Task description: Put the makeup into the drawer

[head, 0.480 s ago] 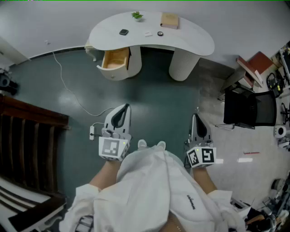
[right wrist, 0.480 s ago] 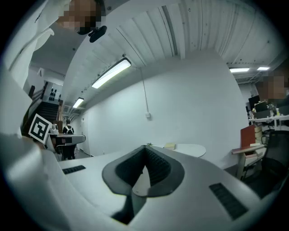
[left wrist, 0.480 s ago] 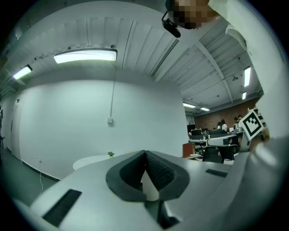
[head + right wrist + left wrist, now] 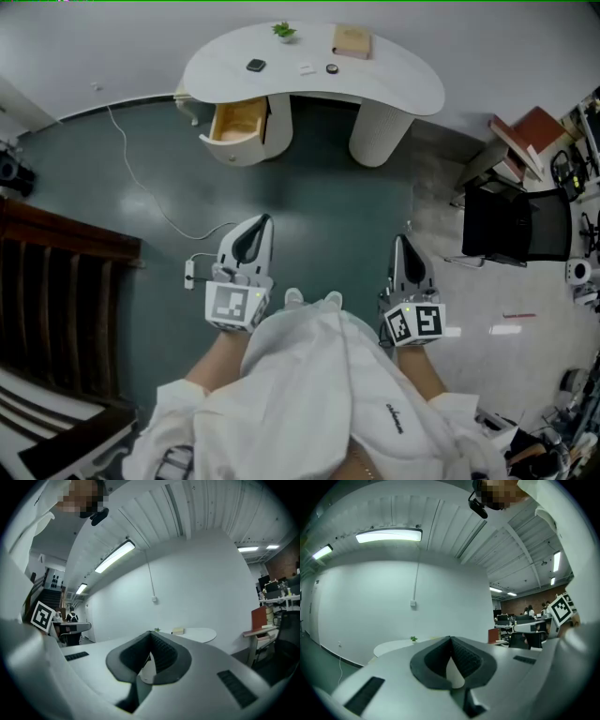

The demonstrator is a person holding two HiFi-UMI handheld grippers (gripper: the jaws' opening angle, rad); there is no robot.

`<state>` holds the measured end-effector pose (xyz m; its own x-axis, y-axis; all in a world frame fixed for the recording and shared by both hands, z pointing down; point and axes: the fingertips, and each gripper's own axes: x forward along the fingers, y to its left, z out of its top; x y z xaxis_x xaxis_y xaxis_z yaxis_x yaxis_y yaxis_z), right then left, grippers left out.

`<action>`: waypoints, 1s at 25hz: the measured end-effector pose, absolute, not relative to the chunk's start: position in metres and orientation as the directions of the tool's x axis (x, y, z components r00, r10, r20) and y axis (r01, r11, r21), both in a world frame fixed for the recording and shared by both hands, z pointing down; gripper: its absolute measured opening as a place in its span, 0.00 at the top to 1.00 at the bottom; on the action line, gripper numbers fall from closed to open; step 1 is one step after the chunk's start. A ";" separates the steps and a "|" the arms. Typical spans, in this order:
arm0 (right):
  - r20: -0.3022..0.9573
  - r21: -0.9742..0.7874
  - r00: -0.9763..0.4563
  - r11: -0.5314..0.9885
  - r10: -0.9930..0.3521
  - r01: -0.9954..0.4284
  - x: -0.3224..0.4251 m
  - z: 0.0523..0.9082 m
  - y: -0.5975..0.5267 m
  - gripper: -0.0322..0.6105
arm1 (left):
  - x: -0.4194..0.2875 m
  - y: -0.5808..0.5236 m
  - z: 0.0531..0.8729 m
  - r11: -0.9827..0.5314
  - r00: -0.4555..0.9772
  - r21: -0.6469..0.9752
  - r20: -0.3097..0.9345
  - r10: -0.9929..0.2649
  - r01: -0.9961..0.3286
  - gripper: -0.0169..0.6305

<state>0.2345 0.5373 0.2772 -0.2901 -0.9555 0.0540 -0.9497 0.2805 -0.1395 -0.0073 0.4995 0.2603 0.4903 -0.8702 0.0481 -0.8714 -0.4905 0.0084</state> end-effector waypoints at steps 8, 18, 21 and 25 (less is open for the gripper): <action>0.051 -0.145 -0.303 0.293 -0.952 -0.945 0.224 0.281 0.539 0.92 | -0.003 0.495 0.261 -0.522 0.522 0.013 0.045 -0.852 -0.853 0.94; 0.048 -0.143 -0.301 0.292 -0.952 -0.946 0.217 0.280 0.536 0.92 | -0.009 0.493 0.262 -0.521 0.522 0.026 0.044 -0.852 -0.853 0.94; 0.048 -0.140 -0.303 0.294 -0.952 -0.946 0.211 0.280 0.533 0.92 | -0.014 0.490 0.261 -0.522 0.522 0.026 0.036 -0.852 -0.853 0.94; 0.047 -0.138 -0.303 0.295 -0.952 -0.946 0.202 0.280 0.531 0.92 | -0.019 0.489 0.262 -0.533 0.534 0.023 0.034 -0.845 -0.846 0.93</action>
